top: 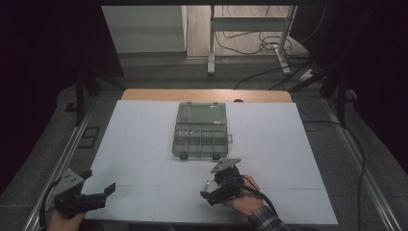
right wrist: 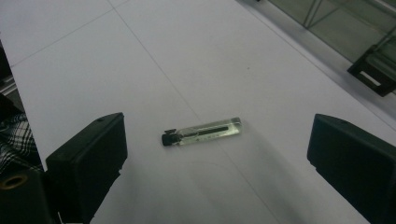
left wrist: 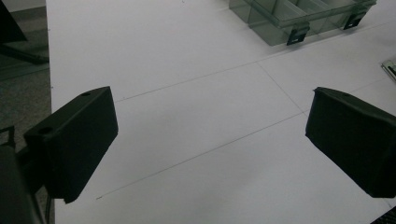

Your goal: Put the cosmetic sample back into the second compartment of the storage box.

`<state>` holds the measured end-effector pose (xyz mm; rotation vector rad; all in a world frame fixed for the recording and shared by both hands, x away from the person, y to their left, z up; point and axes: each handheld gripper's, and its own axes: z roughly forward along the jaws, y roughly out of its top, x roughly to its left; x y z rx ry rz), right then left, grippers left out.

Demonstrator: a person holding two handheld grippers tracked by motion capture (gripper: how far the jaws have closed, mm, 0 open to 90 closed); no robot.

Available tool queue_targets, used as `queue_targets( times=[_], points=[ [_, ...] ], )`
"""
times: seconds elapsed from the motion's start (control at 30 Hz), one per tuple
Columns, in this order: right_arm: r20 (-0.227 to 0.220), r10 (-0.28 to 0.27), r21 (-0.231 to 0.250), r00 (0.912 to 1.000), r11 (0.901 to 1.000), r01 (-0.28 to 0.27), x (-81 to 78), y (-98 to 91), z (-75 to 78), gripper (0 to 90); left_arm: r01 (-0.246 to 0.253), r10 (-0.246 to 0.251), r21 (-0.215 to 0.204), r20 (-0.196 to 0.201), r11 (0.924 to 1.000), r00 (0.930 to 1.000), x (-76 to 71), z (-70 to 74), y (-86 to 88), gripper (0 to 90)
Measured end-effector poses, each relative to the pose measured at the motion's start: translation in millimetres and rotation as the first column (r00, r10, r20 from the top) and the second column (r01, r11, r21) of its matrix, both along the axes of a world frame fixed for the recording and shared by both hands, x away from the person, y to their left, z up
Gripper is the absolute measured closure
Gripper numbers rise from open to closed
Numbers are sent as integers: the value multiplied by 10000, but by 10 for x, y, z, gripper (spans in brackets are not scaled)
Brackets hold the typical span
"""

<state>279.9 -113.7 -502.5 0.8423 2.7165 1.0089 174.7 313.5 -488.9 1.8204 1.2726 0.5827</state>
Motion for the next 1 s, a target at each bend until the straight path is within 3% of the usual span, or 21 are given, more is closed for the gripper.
queue_targets(
  times=[0.4, 0.73, 0.87, 1.0],
  points=[
    [36, 509, -551, 9987, 9972, -506, 5, 141, -124, 99, 25, -25, -11, 2, 10000, 10000, 1, 0, 1, 27],
    [82, 882, -880, 9961, 9923, -871, 40, 235, -218, 249, 59, -59, -27, 26, 10000, 10000, -2, 0, 0, 27],
    [416, 1073, -1146, 9934, 9882, -1020, 22, 247, -207, 393, 71, -71, -23, 31, 10000, 10000, -4, 1, 2, 27],
    [445, 1122, -1204, 9927, 9870, -1061, 14, 250, -200, 397, 85, -85, -18, 46, 10000, 10000, -6, 1, 1, 27]
  ],
)
